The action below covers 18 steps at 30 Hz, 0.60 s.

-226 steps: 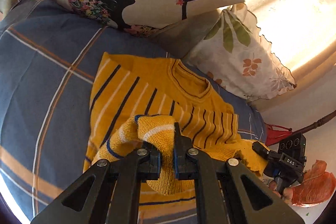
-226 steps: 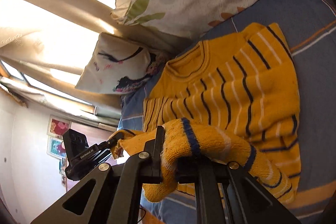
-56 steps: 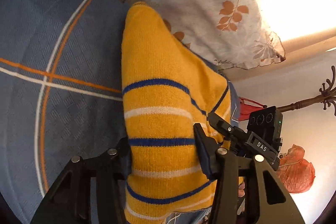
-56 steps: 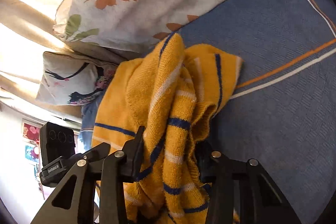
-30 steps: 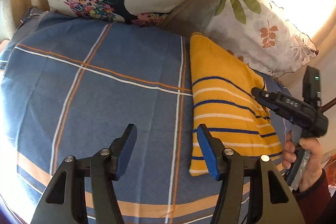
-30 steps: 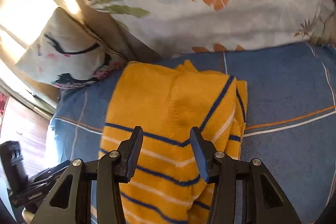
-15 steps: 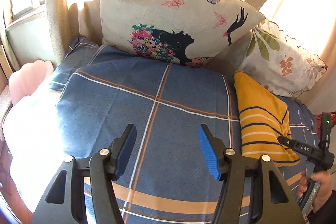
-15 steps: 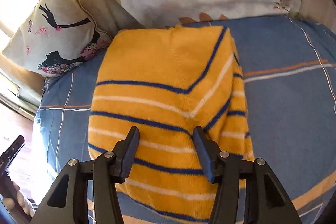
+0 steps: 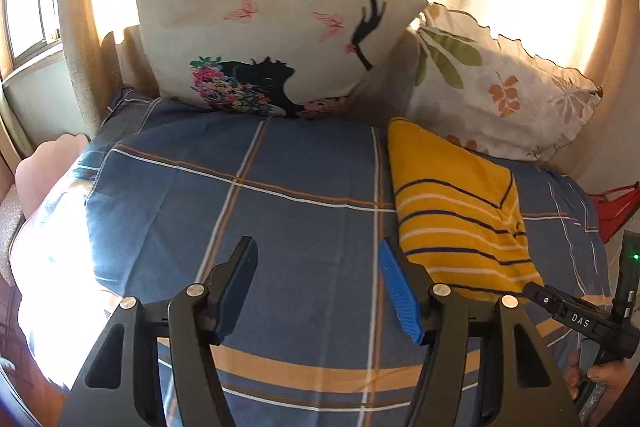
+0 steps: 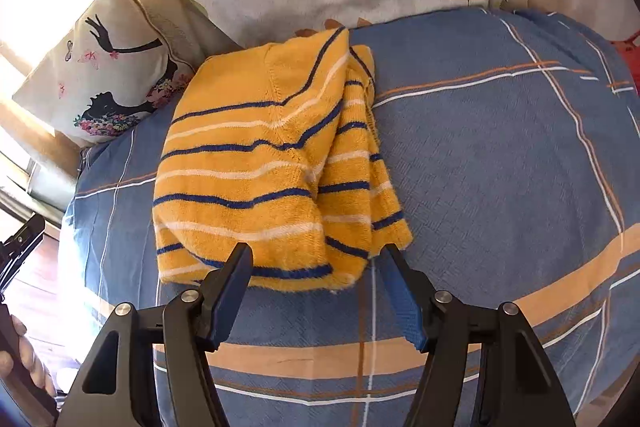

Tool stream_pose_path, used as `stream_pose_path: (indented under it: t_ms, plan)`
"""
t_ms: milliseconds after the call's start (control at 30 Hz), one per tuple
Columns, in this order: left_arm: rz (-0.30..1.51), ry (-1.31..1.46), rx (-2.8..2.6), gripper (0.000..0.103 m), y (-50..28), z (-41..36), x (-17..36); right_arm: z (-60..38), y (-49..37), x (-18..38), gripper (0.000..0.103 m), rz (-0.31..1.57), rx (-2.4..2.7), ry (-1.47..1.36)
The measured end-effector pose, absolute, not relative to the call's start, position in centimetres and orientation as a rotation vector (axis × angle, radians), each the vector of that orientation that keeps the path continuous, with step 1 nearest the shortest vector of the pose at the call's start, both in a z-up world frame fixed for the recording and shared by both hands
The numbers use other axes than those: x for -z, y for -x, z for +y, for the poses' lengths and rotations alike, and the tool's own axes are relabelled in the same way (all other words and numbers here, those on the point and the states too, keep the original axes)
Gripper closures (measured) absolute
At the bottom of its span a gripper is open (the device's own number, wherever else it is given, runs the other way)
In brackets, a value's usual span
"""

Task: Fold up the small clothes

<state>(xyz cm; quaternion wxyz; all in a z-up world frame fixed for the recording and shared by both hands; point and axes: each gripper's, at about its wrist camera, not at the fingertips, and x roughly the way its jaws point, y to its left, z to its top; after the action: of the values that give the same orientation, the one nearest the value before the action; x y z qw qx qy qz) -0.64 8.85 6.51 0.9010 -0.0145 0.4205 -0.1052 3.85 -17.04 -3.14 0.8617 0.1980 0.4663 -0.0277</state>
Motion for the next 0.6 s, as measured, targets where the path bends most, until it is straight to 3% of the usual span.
stream_pose_path:
  t_ms: [333, 600]
  plan:
    - [0.874, -0.086, 0.291, 0.036, 6.5, -2.0, -5.8, -20.2, 1.3, 2.6, 0.033, 0.966, 0.040, -0.323]
    - [0.872, -0.118, 0.311, 0.034, 8.1, -6.1, -5.9, -21.6, 4.1, 2.9, 0.033, 0.971, 0.043, -0.255]
